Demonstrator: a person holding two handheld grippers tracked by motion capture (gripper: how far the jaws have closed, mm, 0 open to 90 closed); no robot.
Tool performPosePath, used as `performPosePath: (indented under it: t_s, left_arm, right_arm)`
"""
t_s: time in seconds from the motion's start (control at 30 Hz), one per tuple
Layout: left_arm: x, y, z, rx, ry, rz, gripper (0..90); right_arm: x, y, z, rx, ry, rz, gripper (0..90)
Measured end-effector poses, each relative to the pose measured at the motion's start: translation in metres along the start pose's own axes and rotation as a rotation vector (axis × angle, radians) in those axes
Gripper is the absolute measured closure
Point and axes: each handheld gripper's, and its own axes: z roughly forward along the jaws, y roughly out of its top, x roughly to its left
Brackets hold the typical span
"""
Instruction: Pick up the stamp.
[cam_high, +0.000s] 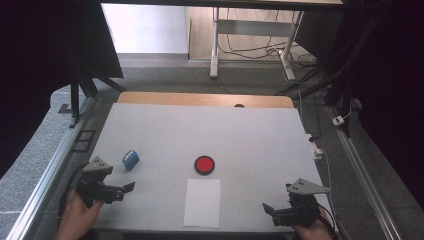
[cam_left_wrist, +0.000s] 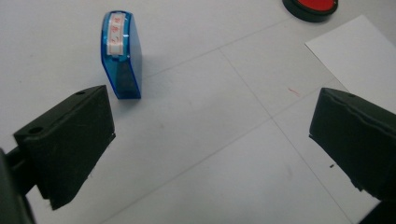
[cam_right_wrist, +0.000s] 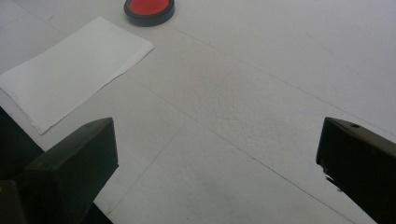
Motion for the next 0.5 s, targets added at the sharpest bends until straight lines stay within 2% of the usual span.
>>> performPosePath:
  t_s: [0.3, 0.5]
  left_arm:
    - [0.011, 0.012, 0.014, 0.004, 0.002, -0.012, 1.2]
    - [0.018, 0.020, 0.022, 0.014, 0.021, 0.003, 1.5]
  right_arm:
    - [0.000, 0.000, 0.000, 0.005, 0.000, 0.000, 0.0]
    - [0.000, 0.000, 0.000, 0.006, 0.002, 0.001, 0.0]
